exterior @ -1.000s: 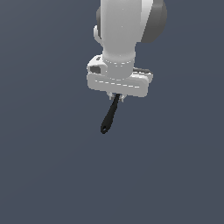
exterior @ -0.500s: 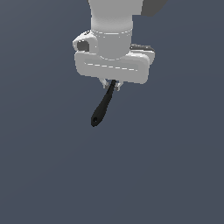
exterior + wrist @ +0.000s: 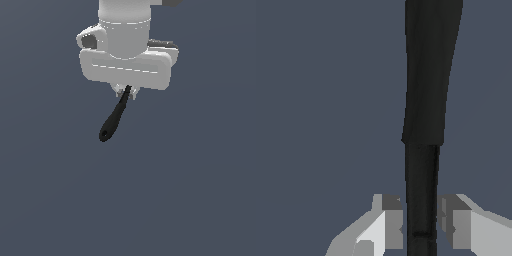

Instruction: Pick up the object and move it to a goal position.

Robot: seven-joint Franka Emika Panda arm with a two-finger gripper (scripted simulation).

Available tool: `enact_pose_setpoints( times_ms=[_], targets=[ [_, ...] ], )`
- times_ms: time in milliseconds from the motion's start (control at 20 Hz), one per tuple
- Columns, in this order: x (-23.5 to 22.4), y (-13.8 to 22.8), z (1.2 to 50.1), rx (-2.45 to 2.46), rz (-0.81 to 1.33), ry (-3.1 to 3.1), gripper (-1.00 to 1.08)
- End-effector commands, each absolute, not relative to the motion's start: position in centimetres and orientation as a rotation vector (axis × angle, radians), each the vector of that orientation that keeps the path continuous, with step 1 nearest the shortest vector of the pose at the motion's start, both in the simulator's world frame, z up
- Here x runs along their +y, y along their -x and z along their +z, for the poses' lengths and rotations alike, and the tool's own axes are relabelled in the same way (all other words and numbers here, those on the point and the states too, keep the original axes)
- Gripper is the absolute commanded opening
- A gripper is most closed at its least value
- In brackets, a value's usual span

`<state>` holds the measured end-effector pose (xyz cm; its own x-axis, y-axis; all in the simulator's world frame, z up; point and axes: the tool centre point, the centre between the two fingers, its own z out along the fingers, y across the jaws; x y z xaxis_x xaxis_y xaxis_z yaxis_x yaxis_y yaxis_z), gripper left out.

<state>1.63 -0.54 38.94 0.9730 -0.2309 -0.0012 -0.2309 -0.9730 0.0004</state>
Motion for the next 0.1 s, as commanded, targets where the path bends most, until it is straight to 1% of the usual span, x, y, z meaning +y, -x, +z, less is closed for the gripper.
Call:
enact_pose_setpoints(
  times_ms=[0, 50],
  targets=[
    [-0.52, -1.67, 39.0, -0.365, 0.0, -3.12, -1.0],
    [-0.51, -1.67, 38.98, -0.365, 0.0, -3.12, -1.0]
  ],
)
